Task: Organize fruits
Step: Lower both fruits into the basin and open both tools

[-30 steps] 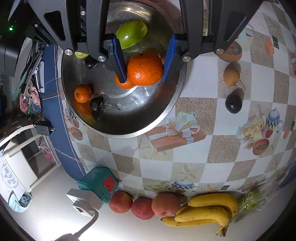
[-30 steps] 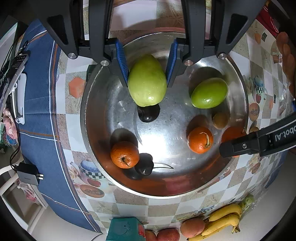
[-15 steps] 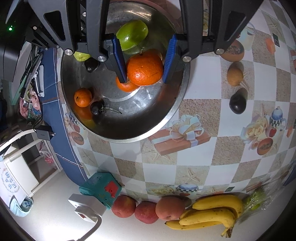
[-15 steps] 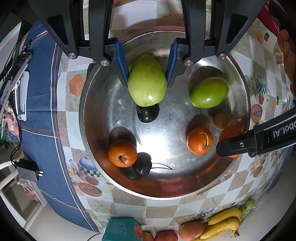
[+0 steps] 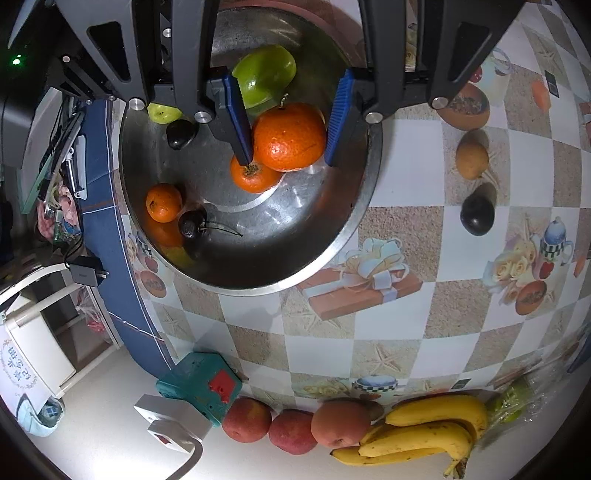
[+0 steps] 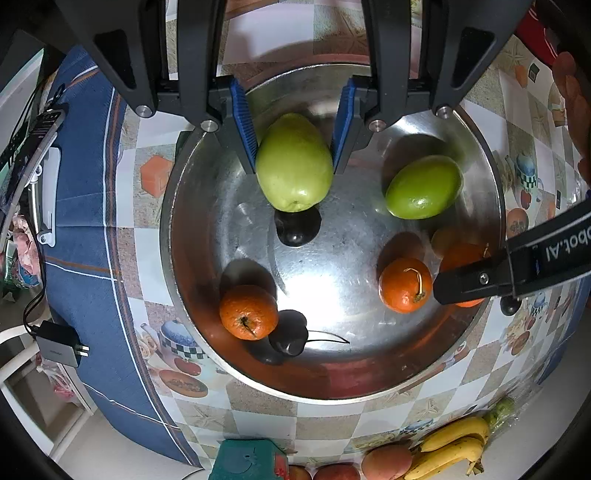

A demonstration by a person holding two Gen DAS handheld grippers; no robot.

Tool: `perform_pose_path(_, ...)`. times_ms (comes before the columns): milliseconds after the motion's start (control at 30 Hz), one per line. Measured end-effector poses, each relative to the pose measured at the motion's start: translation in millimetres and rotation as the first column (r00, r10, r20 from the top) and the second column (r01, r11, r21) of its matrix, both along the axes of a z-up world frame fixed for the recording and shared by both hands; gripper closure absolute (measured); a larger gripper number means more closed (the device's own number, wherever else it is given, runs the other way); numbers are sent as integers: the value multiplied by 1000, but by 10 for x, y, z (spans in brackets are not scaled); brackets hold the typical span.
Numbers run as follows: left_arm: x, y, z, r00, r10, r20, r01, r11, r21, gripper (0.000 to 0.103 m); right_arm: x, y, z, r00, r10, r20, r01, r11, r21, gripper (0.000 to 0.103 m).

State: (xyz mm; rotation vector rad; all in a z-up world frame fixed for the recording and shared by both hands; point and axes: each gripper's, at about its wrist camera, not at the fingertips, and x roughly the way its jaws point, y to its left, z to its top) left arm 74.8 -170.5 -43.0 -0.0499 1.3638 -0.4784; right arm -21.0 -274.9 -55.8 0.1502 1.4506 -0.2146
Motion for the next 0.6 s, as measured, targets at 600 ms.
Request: perform_pose_path(600,24,234,402,998,37,54,-35,998,-51,40,117,-148,523,996,-43,82,44,999,-7,61)
